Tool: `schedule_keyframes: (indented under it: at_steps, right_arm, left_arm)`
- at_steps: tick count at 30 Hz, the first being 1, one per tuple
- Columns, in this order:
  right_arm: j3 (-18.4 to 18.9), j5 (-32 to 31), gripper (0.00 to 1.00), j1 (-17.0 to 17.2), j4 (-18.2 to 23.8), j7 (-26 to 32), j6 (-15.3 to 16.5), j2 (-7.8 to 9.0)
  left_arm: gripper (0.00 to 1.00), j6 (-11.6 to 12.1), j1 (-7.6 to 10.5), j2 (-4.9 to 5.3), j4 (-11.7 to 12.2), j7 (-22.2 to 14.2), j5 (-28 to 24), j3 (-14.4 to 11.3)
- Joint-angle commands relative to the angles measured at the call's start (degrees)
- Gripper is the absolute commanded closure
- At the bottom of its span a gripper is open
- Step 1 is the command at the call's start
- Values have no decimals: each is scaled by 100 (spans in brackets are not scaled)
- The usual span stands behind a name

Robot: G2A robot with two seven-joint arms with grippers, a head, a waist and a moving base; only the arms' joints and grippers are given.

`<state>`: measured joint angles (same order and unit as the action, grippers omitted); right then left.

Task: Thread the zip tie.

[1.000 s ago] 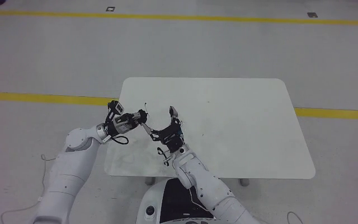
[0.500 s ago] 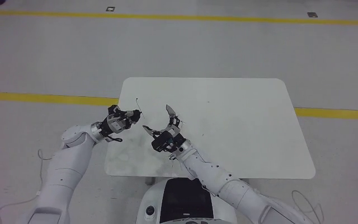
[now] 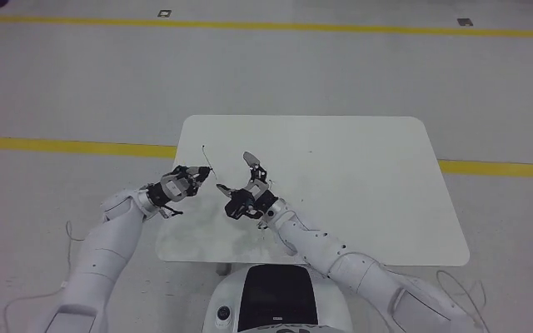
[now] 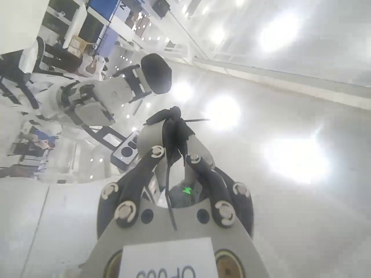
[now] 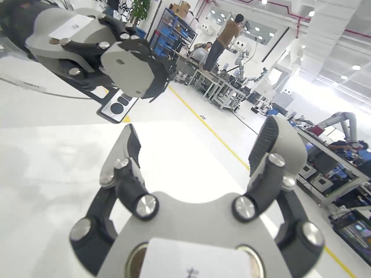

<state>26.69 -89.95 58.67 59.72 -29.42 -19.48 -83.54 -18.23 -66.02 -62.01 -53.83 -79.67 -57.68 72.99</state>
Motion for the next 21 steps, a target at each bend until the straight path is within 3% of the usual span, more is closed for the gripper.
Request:
schedule_keyframes:
  at_steps: [1,6,8,13,14,15,17,21]
  right_arm:
    - [5,0,0,6,4,-8,0,-1]
    - [14,0,0,34,57,23,50,6]
    - [13,0,0,41,98,-46,86,12]
    - [80,0,0,95,147,-175,197,-1]
    - [98,1,10,106,149,-190,225,-8]
    - [123,17,29,123,150,-217,284,-20]
    - [157,22,53,133,126,-252,363,-40]
    - [188,0,63,148,69,-304,463,-97]
  left_arm:
    - [100,16,-4,1,-4,3,-10,6]
    - [100,-2,-85,-6,-150,206,-139,-7]
    - [100,-125,-124,-6,-191,165,-274,-24]
    - [100,-125,-124,5,-164,134,-358,-77]
    - [100,-125,-124,5,-164,134,-358,-77]
    - [100,-125,-124,5,-164,134,-358,-77]
    - [100,-125,-124,5,-164,134,-358,-77]
    - [100,-125,-124,5,-164,134,-358,-77]
